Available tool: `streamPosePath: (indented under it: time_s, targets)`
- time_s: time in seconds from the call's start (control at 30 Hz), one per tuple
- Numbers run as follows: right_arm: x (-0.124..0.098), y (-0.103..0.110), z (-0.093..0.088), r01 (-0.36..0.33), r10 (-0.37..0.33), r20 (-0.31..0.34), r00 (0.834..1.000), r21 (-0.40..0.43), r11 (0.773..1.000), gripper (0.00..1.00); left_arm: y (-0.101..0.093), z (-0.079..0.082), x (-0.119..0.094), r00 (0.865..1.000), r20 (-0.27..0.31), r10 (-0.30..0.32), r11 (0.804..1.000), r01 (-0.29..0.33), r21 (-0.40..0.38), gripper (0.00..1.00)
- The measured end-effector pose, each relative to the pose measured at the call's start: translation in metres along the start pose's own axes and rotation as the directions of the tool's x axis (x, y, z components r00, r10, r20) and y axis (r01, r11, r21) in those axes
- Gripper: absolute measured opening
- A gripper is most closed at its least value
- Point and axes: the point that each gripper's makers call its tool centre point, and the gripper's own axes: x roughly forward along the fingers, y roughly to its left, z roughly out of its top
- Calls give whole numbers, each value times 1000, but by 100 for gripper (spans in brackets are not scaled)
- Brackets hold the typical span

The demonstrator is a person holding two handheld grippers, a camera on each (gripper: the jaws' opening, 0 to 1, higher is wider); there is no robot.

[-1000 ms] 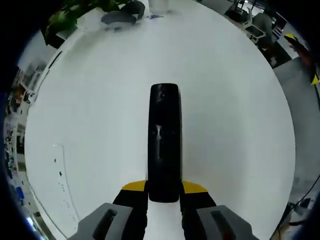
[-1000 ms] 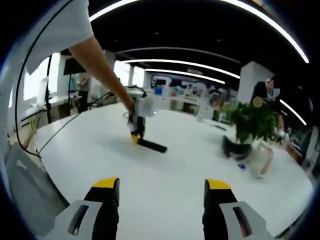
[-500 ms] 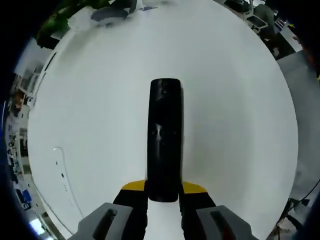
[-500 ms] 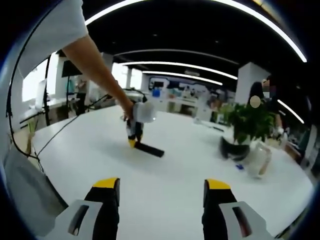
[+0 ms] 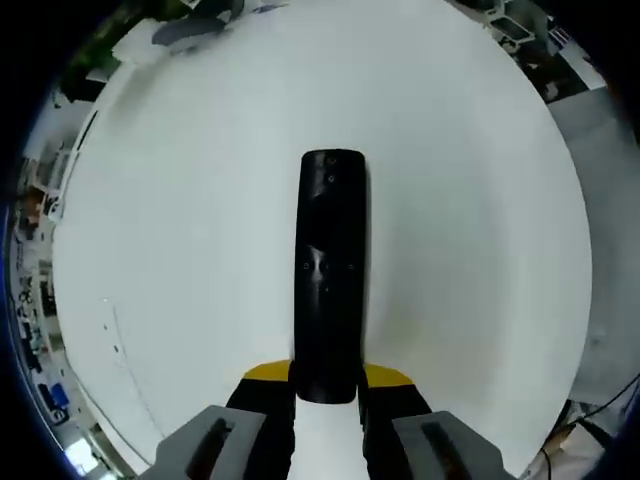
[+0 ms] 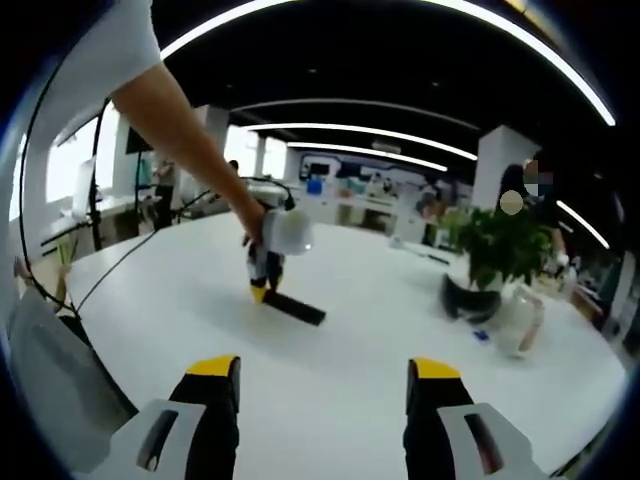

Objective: Press the specified remote control buttons in sequence, fully releasing each button before pressing the next.

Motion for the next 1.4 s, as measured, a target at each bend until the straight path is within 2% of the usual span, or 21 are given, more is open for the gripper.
streamPosePath:
  time_s: [0.43,0.67,1.13,1.4]
  targets:
    - [0,0,1,0,0,5,1000,-5,1000,65,-22,1,-3,1000,12,-4,999,5,-43,23]
    - [2,1,1,-3,3,0,1000,-7,1000,65,-26,1,-1,999,33,-7,997,10,-71,23]
    - [3,3,0,-9,9,1,1000,-6,1000,65,-48,3,-2,997,72,-5,992,14,-125,23]
    - [1,4,-1,-12,13,2,1000,-13,1000,65,-62,7,-3,999,52,-4,992,10,-125,23]
